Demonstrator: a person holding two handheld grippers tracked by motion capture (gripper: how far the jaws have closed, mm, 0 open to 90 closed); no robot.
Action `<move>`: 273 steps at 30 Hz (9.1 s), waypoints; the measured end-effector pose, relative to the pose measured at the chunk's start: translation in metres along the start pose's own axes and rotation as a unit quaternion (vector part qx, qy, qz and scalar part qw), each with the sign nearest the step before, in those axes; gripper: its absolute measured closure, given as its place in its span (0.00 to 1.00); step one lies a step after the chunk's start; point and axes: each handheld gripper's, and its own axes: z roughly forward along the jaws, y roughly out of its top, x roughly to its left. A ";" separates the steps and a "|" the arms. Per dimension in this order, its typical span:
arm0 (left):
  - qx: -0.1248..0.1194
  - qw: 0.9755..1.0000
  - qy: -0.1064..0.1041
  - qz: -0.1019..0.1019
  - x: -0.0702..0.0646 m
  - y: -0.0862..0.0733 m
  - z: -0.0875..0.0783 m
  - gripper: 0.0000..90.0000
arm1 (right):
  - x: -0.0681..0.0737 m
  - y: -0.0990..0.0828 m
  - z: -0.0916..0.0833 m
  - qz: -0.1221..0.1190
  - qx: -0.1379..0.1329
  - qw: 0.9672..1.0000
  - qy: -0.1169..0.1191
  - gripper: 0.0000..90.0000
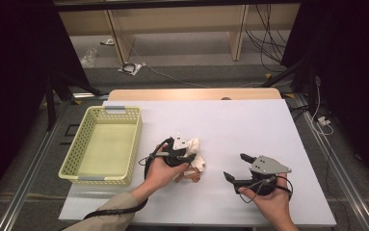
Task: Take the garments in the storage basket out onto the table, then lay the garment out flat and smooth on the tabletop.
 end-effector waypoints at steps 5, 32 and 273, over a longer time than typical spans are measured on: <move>0.006 1.000 0.002 0.005 -0.001 0.001 0.002 0.67 | 0.000 0.000 0.000 0.000 0.001 1.000 0.001 0.18; -0.009 1.000 -0.016 0.015 0.008 -0.024 -0.065 0.17 | -0.001 -0.001 0.001 0.004 0.005 1.000 -0.002 0.18; 0.026 0.996 0.090 -0.015 0.060 0.024 -0.013 0.36 | -0.055 0.029 0.109 0.145 0.175 0.973 -0.049 0.99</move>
